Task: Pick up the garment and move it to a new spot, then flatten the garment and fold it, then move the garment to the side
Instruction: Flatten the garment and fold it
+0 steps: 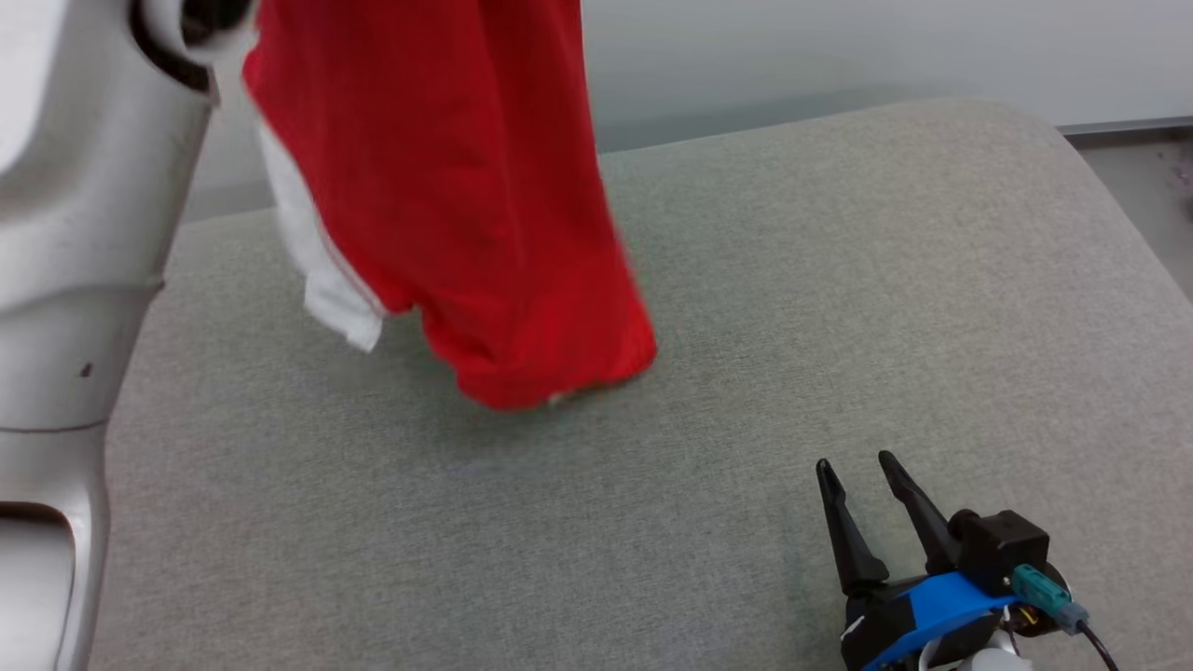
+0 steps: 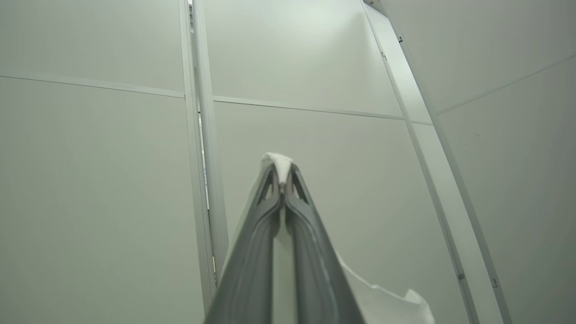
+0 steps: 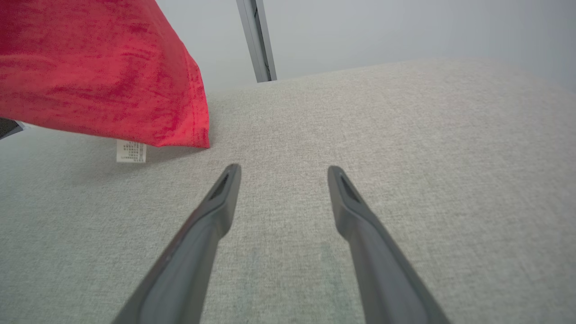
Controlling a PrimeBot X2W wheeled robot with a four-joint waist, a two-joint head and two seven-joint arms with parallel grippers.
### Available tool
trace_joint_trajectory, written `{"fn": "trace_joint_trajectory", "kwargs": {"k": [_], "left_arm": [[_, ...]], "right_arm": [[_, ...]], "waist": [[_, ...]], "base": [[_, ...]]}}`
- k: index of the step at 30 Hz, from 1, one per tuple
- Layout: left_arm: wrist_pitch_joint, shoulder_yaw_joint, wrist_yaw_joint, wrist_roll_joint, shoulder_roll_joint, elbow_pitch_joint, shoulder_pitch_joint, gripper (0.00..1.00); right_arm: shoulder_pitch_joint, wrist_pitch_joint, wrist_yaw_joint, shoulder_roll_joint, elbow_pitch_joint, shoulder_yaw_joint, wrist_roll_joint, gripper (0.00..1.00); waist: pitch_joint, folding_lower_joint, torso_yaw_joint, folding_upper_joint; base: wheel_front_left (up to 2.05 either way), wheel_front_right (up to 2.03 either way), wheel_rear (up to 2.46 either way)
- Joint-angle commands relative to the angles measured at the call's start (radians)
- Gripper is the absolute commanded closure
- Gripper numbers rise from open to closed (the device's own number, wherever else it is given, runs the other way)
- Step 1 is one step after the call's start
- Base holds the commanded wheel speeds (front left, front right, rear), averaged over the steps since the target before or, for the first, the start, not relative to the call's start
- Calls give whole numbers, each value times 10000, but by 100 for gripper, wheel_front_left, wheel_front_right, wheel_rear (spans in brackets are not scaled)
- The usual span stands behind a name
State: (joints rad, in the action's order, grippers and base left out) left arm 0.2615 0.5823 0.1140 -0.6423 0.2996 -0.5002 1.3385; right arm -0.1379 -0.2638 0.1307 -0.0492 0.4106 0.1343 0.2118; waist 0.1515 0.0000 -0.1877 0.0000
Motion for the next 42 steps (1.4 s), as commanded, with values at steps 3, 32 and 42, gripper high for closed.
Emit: {"fn": "trace_joint_trajectory", "kwargs": {"k": [3, 32, 42], "left_arm": [[35, -1098, -122, 314, -215, 737, -142, 100], [41, -5709, 176, 1676, -1786, -955, -11361, 0], [41, -4893, 175, 1667, -2154, -471, -11332, 0]], "right_arm": [[-192, -12, 1, -28, -51, -235, 25, 0], [-572, -10, 1, -27, 648, -745, -850, 0], [-3160, 7, 1, -27, 2557, 24, -1442, 0]], "waist": [[103, 0, 361, 0], [-674, 0, 2981, 0], [17, 0, 3882, 0]], "base": [[0, 0, 0], [0, 0, 0], [0, 0, 0]]}}
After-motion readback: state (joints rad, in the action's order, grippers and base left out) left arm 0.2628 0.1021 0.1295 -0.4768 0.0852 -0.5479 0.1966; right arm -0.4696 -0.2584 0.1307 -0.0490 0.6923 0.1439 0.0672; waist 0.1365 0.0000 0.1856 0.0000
